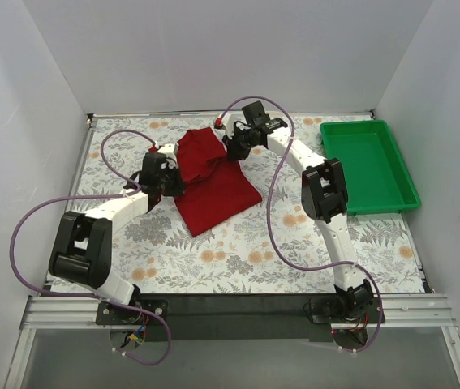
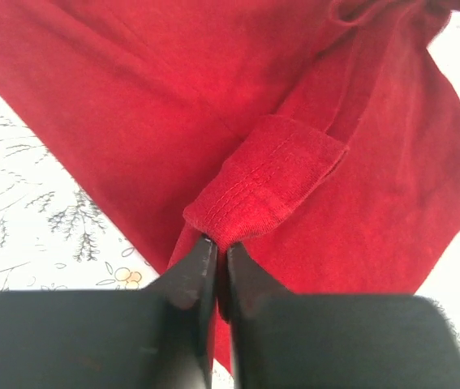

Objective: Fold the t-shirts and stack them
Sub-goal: Fold the tshirt

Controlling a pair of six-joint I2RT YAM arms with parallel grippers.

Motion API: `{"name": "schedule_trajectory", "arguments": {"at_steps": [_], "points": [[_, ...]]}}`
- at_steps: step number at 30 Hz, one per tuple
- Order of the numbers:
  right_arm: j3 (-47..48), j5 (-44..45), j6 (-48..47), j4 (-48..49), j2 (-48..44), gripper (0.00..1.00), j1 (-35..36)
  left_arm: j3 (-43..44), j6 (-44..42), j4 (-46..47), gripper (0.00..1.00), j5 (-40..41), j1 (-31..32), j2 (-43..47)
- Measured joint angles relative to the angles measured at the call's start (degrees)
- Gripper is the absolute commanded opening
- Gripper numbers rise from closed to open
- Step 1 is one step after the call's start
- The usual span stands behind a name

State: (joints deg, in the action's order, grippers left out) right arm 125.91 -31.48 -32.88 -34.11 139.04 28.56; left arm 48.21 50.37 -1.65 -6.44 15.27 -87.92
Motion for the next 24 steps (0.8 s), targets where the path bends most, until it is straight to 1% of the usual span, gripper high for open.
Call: {"name": "schedule_trajectory", "arguments": {"at_steps": [1,2,4,5,6,10,11,12,14,15,17,18,21,24], "points": [[0.0,1.0,1.6,0.5,0.1,0.3,0.1,0.2,0.0,-0.1,0.24,0.4,0.0,-0.2],[0.0,2.1,3.3,1.2,0.2,0.36,0.2,0.5,0.2,0.0,0.4,1.2,-0.1,-0.5],[0.0,4.9,5.9,3.2,0.2,0.45,0.5,1.6,1.2,-0.1,0.51,3.6,-0.2,-1.4],[0.0,6.6,7.5,4.7,0.2,0.47,0.6,2.4,1.7,-0.3,0.61,4.9,-0.3,-2.0],[0.0,8.4,9.1,6.5,0.2,0.49,0.7,3.4,2.0,-0.5,0.61,6.0,-0.5,-2.5],[-1.5,14.2,13.2,11.6,-0.7,0.5,0.8,7.7,3.0,-1.9,0.63,10.5,-1.1,-3.4],[-2.4,14.8,13.5,12.4,-1.6,0.5,0.7,8.6,3.1,-2.0,0.63,11.4,-1.3,-3.3],[-3.9,15.1,13.5,13.0,-2.7,0.52,0.7,9.3,3.0,-2.1,0.63,12.1,-1.3,-3.1],[-7.7,13.0,12.0,13.4,-6.1,0.56,0.3,9.7,2.6,-2.7,0.63,12.2,-1.5,-1.8],[-10.5,11.0,9.8,13.3,-8.4,0.61,0.0,9.6,2.1,-3.4,0.63,11.6,-1.6,-0.9],[-17.9,4.8,4.2,12.3,-14.9,0.64,-0.9,8.8,0.6,-4.7,0.72,8.0,-1.8,2.0],[-21.9,1.9,-0.2,11.1,-18.4,0.66,-1.4,7.8,-0.3,-5.1,0.74,4.9,-1.9,3.9],[-34.7,-4.8,-17.7,5.8,-29.6,0.68,-2.7,3.0,-2.9,-5.9,0.75,-3.4,-1.0,11.0],[-48.3,-7.6,-34.1,2.6,-38.7,0.68,-3.2,-3.7,-7.7,-5.4,0.75,-8.6,3.6,18.8]]}}
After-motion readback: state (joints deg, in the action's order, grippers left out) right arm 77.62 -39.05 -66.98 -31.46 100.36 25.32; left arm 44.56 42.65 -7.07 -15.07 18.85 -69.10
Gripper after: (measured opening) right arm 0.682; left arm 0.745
